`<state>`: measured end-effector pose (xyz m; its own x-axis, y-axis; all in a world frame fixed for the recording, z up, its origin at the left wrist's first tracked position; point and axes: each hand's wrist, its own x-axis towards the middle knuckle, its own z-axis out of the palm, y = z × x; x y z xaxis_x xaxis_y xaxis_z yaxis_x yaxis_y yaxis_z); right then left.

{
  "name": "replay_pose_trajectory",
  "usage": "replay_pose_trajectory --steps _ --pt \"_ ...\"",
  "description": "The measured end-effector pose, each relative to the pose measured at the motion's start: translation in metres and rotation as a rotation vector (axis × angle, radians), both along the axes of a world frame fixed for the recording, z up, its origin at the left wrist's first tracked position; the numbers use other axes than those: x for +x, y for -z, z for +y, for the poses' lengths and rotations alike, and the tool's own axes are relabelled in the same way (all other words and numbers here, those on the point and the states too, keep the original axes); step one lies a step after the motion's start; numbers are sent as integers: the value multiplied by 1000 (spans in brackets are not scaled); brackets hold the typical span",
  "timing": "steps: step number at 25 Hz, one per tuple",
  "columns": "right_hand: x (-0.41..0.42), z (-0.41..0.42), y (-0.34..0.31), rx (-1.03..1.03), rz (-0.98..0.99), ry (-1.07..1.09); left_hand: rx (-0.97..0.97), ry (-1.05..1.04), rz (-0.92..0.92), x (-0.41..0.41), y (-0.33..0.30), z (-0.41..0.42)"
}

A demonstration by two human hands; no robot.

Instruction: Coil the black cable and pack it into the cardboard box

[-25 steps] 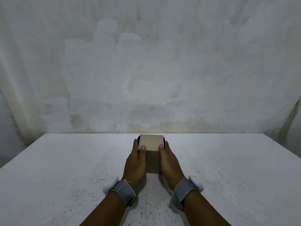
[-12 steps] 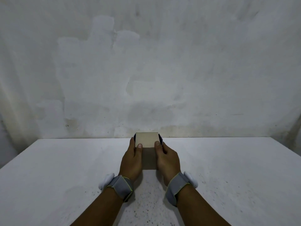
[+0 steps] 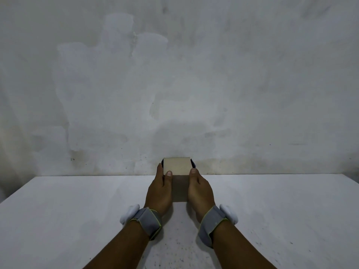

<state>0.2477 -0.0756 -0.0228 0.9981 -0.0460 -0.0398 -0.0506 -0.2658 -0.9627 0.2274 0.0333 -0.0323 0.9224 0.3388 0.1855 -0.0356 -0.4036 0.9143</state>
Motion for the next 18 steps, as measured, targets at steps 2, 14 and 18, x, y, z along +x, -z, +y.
replay_pose_trajectory --steps 2,14,18 --pt "6 0 -1 -25 -19 -12 13 -8 1 5 -1 0" --pt "3 -18 -13 -236 -121 7 176 -63 14 3 -13 12" --pt "-15 -30 -32 -471 -303 82 530 -186 -118 -15 -33 15"
